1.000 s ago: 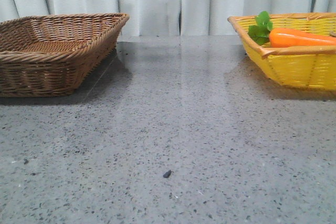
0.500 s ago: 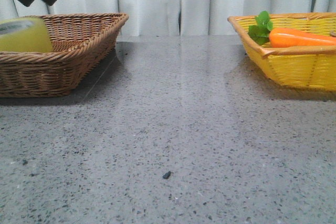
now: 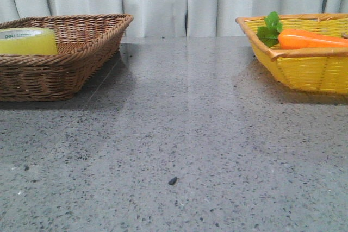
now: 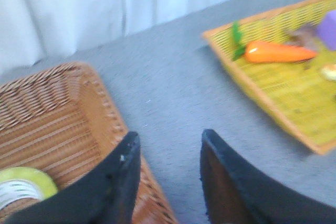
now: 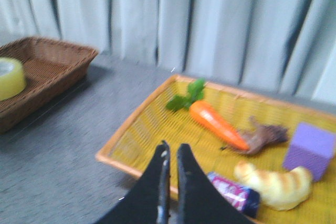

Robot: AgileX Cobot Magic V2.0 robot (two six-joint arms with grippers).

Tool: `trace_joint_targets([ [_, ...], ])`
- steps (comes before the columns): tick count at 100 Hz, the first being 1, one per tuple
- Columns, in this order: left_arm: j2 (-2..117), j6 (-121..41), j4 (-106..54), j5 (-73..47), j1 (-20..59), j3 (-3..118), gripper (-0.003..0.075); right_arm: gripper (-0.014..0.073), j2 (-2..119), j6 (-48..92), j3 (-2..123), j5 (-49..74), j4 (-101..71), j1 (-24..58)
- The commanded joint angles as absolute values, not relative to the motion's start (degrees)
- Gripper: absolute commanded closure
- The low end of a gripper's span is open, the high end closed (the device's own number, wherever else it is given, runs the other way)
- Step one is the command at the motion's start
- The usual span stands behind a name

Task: Transfer tape with both arms

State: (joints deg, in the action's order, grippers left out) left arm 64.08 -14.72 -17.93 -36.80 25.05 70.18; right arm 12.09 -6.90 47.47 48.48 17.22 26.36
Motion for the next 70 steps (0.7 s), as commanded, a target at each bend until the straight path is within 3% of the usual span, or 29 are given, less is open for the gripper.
trace_joint_targets([
  [1, 55.1, -14.2, -18.9, -25.1, 28.8, 61.3, 0.0498, 0.0648, 7.7, -7.1, 44.4, 41.1, 22.3, 26.2],
  [11, 47.3, -14.2, -18.9, -19.9, 30.8, 50.7, 0.0571, 0.0648, 3.1, -7.1, 40.6, 39.7, 22.7, 26.2],
  [23, 39.0, -14.2, -18.9, -18.5, 31.2, 40.9, 0.0739, 0.0648, 0.5, -7.1, 37.6, 39.1, 22.7, 26.2],
  [45, 29.7, -14.2, -19.1, -15.0, 31.2, 33.1, 0.0741, 0.0650, 0.3, -7.1, 36.5, 39.3, 22.7, 26.2],
  [70, 29.4, -14.2, -19.1, -15.1, 31.2, 32.5, 0.0741, 0.0650, 0.3, -7.1, 36.5, 39.3, 22.7, 26.2],
])
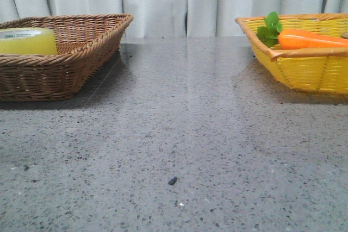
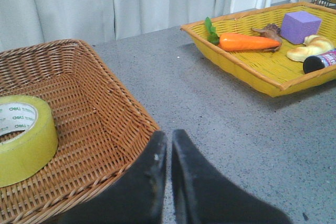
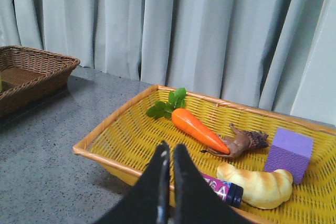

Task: Transfer tape with both arms

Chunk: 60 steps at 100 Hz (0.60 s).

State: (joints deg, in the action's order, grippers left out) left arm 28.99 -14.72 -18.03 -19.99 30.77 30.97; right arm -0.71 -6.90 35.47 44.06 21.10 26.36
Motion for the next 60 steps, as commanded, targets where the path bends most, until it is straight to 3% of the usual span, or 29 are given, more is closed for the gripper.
trace_joint_targets([
  [1, 29.4, -14.2, -19.1, -15.1, 31.2, 32.5, 0.0741, 0.0650, 0.3, -7.1, 36.5, 39.3, 22.7, 26.2],
  [33, 29.3, -14.2, -19.1, -15.1, 31.4, 32.4, 0.0741, 0.0650, 0.3, -7.1, 36.5, 39.3, 22.7, 26.2],
  [60, 18.7, -14.8, -17.2, -13.3, 32.0, 25.9, 0.0741, 0.0650, 0.3, -7.1, 36.5, 39.2, 22.7, 26.2],
])
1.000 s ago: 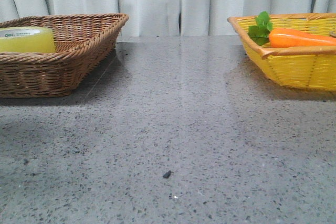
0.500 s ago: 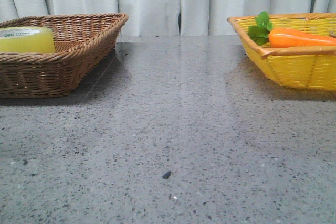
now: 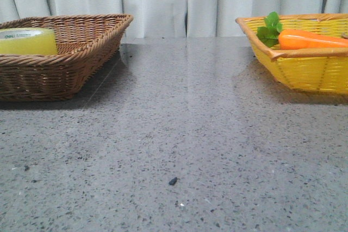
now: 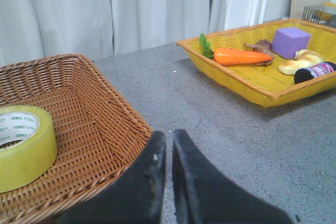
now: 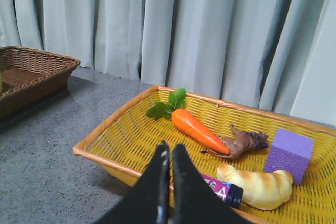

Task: Transfer tape with both arms

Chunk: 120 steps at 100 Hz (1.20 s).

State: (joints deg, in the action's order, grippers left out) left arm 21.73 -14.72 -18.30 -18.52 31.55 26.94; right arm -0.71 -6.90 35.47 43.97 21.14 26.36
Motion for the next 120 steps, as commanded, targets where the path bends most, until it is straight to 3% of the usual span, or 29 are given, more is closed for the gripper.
trace_joint_targets([
  [1, 18.3, -15.2, -16.5, -13.1, 32.0, 25.6, 0.0741, 0.0650, 0.3, -7.1, 36.5, 39.2, 22.7, 26.2],
  [12, 12.3, -15.4, -8.3, -10.2, 30.9, 19.9, 0.0741, 0.0650, 0.3, -7.1, 36.5, 39.2, 22.7, 26.2],
  [41, -1.9, -6.7, -8.3, -6.2, 19.3, 3.3, 0.0741, 0.0650, 0.3, -7.1, 36.5, 39.2, 22.7, 26.2],
  [53, -1.9, -6.7, -8.3, -6.9, 14.6, -0.4, 0.0741, 0.0650, 0.3, -7.1, 36.5, 39.2, 22.7, 26.2],
  [64, -2.0, -6.7, -8.3, -15.9, 11.4, -0.6, 0.0741, 0.0650, 0.3, -7.1, 36.5, 39.2, 22.7, 26.2],
  [120, -2.0, -6.5, -10.5, -16.2, 8.7, -0.7, 0.0741, 0.0650, 0.3, -7.1, 36.5, 39.2, 22.7, 26.2],
])
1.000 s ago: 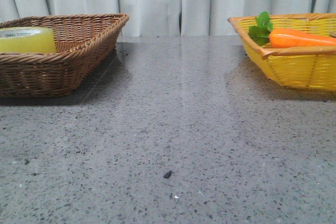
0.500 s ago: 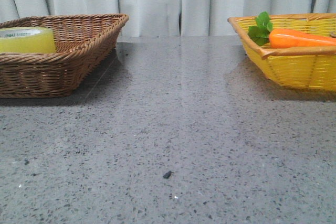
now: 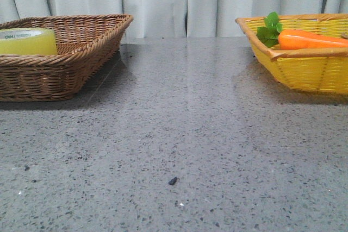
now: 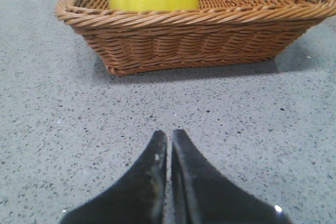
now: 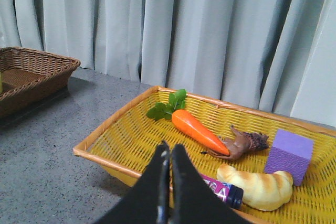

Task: Transfer tape with both arms

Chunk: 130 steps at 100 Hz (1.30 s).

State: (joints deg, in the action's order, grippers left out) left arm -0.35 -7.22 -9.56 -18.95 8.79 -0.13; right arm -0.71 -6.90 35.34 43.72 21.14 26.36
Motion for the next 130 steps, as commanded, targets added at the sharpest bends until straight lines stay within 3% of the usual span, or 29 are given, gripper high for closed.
trace_joint_targets([
  [1, -2.0, -6.5, -10.5, -16.2, 8.7, -0.7, 0.0741, 0.0650, 0.3, -7.1, 36.5, 39.2, 22.7, 26.2],
  [49, -2.0, -6.5, -10.5, -16.2, 8.7, -0.7, 0.0741, 0.0650, 0.1, -7.1, 35.1, 39.0, 22.7, 25.8],
  [68, -2.0, -6.5, -10.5, -16.2, 8.7, -0.7, 0.0741, 0.0650, -0.6, -7.1, 25.4, 40.1, 23.7, 19.1],
  [90, -2.0, -6.5, -10.5, -16.2, 8.7, -0.7, 0.0741, 0.0650, -0.6, -11.1, 5.4, 12.5, 18.5, 9.7],
  [99, -2.0, -6.5, -10.5, -16.2, 8.7, -0.7, 0.0741, 0.0650, -0.6, -11.1, -0.3, 7.6, 10.7, 6.5],
  [117, -2.0, -6.5, -10.5, -16.2, 8.7, -0.7, 0.0741, 0.0650, -0.6, -11.1, -1.7, 17.9, 8.0, 3.7],
  [130, -2.0, -6.5, -10.5, -16.2, 8.7, -0.7, 0.0741, 0.0650, -0.6, -11.0, -1.7, 17.6, 8.0, 3.6],
])
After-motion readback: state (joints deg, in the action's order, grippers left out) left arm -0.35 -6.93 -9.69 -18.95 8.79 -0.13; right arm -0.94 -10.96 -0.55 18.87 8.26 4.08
